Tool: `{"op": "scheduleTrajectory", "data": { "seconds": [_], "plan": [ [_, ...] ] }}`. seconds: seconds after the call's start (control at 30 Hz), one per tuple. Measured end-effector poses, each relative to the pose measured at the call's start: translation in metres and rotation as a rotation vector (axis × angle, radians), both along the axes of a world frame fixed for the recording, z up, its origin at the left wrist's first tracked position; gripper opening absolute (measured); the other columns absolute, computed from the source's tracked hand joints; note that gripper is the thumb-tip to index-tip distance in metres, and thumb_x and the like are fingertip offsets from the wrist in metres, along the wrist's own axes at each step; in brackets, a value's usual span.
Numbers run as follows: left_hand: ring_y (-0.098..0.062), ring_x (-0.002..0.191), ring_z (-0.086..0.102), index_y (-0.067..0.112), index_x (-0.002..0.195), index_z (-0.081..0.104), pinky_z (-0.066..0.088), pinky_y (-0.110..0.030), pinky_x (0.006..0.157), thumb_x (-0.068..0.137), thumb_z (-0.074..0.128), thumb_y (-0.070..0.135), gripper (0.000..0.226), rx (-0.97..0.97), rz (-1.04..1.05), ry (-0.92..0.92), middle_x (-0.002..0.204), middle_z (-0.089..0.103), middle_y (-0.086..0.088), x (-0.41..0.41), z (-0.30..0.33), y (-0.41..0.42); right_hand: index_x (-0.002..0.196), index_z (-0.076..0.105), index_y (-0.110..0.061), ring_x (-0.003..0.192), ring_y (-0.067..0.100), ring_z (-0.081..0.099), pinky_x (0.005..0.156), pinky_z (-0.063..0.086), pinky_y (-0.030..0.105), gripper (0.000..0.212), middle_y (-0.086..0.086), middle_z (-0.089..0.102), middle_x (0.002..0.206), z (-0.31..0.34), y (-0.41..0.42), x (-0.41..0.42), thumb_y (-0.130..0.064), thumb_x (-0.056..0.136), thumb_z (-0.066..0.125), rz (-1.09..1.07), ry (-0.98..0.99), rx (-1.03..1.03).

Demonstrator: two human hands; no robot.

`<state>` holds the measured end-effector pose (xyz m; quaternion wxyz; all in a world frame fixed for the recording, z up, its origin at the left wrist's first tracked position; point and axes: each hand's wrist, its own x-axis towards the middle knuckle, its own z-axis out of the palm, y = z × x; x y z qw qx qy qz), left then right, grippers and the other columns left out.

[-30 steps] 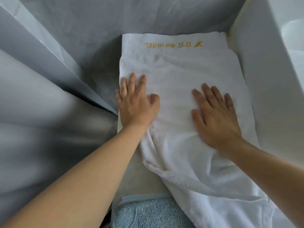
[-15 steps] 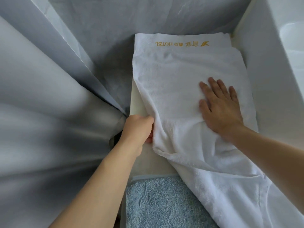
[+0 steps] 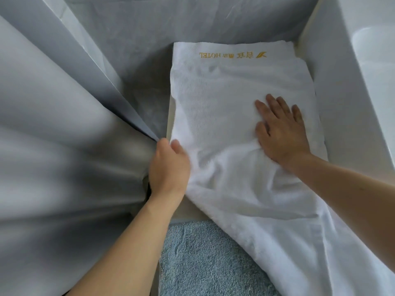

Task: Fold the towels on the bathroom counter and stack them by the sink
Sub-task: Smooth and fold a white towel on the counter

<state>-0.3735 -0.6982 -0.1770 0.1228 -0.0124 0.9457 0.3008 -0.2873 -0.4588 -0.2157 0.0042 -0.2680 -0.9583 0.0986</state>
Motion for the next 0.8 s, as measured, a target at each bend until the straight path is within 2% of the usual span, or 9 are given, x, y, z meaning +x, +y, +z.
{"op": "scheduleTrajectory", "data": {
  "seconds": [0.07, 0.13, 0.23, 0.37, 0.63, 0.8],
  "plan": [
    [-0.040, 0.086, 0.059, 0.014, 0.095, 0.045, 0.031, -0.038, 0.062, 0.104, 0.036, 0.035, 0.025, -0.281, -0.156, 0.188, 0.089, 0.063, -0.014, 0.012, -0.012, -0.017, 0.153, 0.021, -0.031, 0.149, 0.017, 0.007, 0.121, 0.000, 0.043, 0.063, -0.003, 0.012, 0.163, 0.000, 0.003, 0.000, -0.040, 0.091, 0.020, 0.002, 0.000, 0.000],
    [-0.039, 0.090, 0.058, 0.009, 0.097, 0.053, 0.037, -0.043, 0.065, 0.102, 0.043, 0.030, 0.024, -0.366, -0.245, 0.297, 0.092, 0.063, -0.016, 0.026, -0.023, -0.015, 0.153, 0.020, -0.031, 0.149, 0.016, 0.007, 0.121, 0.000, 0.043, 0.063, -0.003, 0.012, 0.163, -0.001, 0.005, -0.001, -0.040, 0.091, 0.019, 0.002, 0.001, 0.004],
    [-0.037, 0.088, 0.050, 0.007, 0.089, 0.058, 0.038, -0.046, 0.074, 0.098, 0.048, 0.026, 0.023, -0.295, -0.176, 0.351, 0.094, 0.057, -0.016, 0.024, -0.033, -0.003, 0.153, 0.020, -0.031, 0.149, 0.016, 0.007, 0.121, 0.000, 0.042, 0.063, -0.004, 0.013, 0.163, -0.002, 0.009, -0.002, -0.040, 0.091, 0.020, -0.002, 0.011, 0.000],
    [-0.035, 0.087, 0.048, 0.009, 0.086, 0.056, 0.037, -0.045, 0.075, 0.096, 0.049, 0.028, 0.023, -0.282, -0.178, 0.404, 0.095, 0.056, -0.013, 0.013, -0.041, -0.001, 0.153, 0.021, -0.031, 0.149, 0.016, 0.008, 0.121, 0.000, 0.041, 0.062, -0.004, 0.014, 0.163, -0.004, 0.012, -0.003, -0.039, 0.092, 0.021, -0.008, 0.027, 0.000],
    [-0.037, 0.091, 0.050, 0.008, 0.090, 0.061, 0.037, -0.045, 0.077, 0.095, 0.051, 0.030, 0.025, -0.249, -0.163, 0.430, 0.097, 0.057, -0.014, 0.012, -0.043, 0.002, 0.151, 0.028, -0.029, 0.149, 0.016, 0.013, 0.121, 0.003, 0.041, 0.059, -0.003, 0.019, 0.161, -0.002, 0.014, 0.000, -0.037, 0.093, 0.025, -0.023, 0.065, -0.021],
    [-0.039, 0.097, 0.049, 0.005, 0.096, 0.060, 0.038, -0.048, 0.082, 0.096, 0.048, 0.030, 0.028, -0.222, -0.154, 0.414, 0.103, 0.057, -0.017, 0.013, -0.043, -0.001, 0.147, 0.038, -0.022, 0.147, 0.017, 0.017, 0.121, 0.002, 0.041, 0.051, 0.002, 0.026, 0.159, 0.003, 0.010, 0.000, -0.028, 0.097, 0.035, -0.012, 0.142, -0.087]
  ]
}}
